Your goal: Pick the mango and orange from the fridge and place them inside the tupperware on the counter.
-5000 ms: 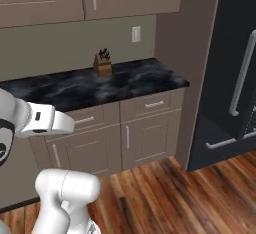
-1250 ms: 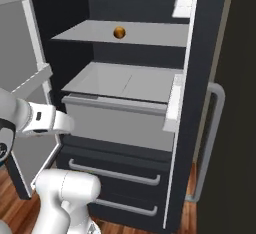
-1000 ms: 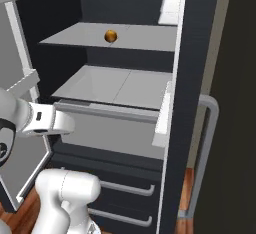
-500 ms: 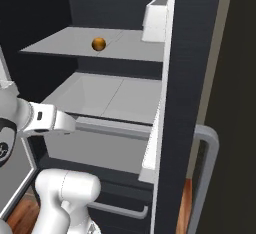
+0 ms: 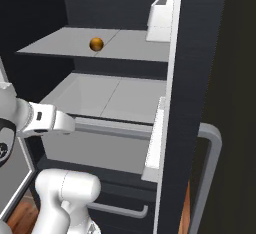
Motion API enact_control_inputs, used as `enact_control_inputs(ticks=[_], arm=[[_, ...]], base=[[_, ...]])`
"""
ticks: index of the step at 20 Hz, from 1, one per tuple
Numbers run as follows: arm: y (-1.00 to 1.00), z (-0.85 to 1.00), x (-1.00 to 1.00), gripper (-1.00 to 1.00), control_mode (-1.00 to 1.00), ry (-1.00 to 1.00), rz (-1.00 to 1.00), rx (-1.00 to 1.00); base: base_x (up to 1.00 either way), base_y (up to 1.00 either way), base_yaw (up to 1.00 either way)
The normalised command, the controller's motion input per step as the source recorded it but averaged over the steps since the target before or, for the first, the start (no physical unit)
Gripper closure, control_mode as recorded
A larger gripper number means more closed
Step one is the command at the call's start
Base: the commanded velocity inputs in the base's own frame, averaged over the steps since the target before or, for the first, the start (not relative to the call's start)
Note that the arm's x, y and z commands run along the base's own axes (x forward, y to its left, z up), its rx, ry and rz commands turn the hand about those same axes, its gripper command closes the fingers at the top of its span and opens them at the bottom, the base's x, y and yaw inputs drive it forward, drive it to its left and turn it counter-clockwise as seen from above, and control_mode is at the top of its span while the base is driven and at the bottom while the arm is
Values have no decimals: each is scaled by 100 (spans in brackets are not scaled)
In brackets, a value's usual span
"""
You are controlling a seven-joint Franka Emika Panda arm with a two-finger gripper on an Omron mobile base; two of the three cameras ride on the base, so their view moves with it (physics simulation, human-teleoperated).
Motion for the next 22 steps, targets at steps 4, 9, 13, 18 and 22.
enact_control_inputs(ticks=[4,9,13,18,22], arm=[[0,0,0,-100,100,0,0,0],[0,0,0,-100,100,0,0,0],[0,15,7,-100,-100,-2,1,11],[0,60,40,-100,-100,0,11,11],[1,69,53,-100,-100,-1,1,2]], base=[[30,0,-4],[0,-1,0],[0,-1,0],[0,0,0],[0,0,0]])
